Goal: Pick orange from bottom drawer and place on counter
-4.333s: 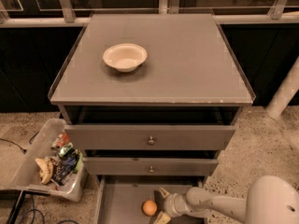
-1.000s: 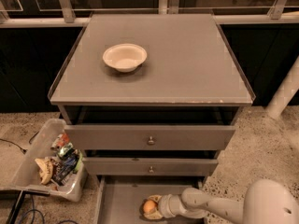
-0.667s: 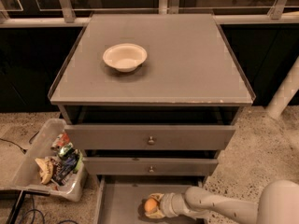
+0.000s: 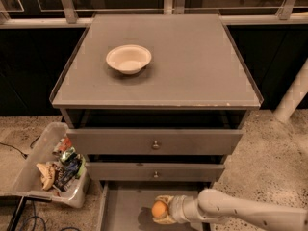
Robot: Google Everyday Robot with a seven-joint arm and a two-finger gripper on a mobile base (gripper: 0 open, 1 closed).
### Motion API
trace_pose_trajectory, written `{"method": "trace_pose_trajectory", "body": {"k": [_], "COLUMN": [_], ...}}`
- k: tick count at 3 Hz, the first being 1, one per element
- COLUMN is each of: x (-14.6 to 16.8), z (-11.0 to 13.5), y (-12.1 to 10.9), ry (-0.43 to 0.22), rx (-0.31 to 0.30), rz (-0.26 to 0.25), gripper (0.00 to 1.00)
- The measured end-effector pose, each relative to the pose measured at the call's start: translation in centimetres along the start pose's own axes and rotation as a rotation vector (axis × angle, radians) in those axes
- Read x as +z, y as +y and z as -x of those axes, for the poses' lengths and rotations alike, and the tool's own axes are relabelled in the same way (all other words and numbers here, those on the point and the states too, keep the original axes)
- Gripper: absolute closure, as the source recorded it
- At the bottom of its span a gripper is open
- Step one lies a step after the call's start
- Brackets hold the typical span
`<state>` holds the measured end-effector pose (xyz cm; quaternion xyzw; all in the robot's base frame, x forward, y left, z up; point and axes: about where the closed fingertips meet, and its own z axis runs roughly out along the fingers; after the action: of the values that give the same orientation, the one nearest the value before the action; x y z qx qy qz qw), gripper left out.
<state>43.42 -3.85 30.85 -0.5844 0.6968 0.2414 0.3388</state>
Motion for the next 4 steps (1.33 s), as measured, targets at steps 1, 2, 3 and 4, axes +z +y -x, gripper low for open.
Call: {"method": "trace_pose_trajectory", "body": {"k": [1,2,3,4], "x": [-5.7,-12.8,-18.7,-20.8], "z": [5.4,10.6,14.3,15.2], "y": [0.5,-1.4,-2.2,-1.6], "ry": [0.005,0.001,0.006,-0.004], "rx": [-0.070,-0.135,-0.192,-0.243], "rz": [0.002,-0.034,-0.074,-0.061], "gripper": [1.00,1.00,1.00,1.00]}}
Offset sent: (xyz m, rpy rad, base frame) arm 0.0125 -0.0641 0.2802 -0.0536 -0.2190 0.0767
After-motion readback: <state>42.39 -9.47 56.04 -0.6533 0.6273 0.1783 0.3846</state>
